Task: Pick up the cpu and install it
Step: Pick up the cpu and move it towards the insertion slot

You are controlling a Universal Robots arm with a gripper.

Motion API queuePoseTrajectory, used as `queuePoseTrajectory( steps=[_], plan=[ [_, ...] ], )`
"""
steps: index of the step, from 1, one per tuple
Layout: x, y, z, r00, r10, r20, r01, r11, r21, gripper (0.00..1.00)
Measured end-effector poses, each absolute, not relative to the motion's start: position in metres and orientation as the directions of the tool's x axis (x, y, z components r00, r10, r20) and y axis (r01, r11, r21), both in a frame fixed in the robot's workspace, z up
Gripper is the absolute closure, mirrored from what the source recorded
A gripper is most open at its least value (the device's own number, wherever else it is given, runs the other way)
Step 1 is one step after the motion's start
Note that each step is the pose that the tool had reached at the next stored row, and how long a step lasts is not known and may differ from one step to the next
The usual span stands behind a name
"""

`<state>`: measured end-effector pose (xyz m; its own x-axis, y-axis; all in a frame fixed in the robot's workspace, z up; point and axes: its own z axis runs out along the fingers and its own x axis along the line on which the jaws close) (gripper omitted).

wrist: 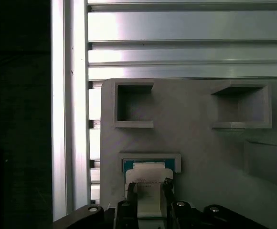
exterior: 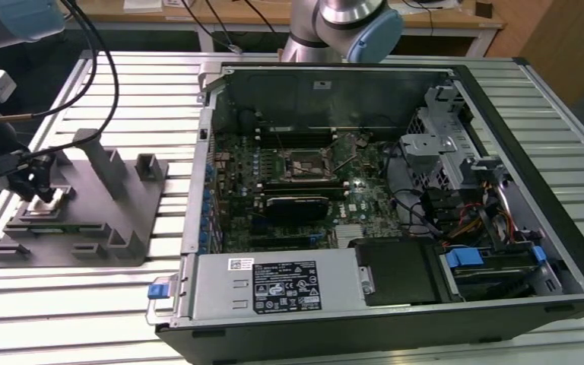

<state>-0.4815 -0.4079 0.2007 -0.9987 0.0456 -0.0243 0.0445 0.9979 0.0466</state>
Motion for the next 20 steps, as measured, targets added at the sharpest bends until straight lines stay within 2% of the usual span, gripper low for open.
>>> queuePoseTrajectory(
  steps=[2, 3, 5, 7, 8, 20],
  plan=[
    [-0.482, -0.408, 0.201, -0.999, 0.046, -0.024, 0.044, 0.998, 0.047, 0.59],
    [-0.482, -0.408, 0.201, -0.999, 0.046, -0.024, 0.044, 0.998, 0.047, 0.59],
    [-0.482, -0.408, 0.201, -0.999, 0.046, -0.024, 0.044, 0.998, 0.047, 0.47],
    [-0.482, -0.408, 0.201, -0.999, 0.046, -0.024, 0.044, 0.998, 0.047, 0.47],
    [-0.482, -0.408, 0.201, -0.999, 0.046, -0.024, 0.044, 0.998, 0.047, 0.41],
    [-0.482, -0.407, 0.19, -0.999, 0.033, -0.024, 0.032, 0.998, 0.047, 0.41]
  ],
)
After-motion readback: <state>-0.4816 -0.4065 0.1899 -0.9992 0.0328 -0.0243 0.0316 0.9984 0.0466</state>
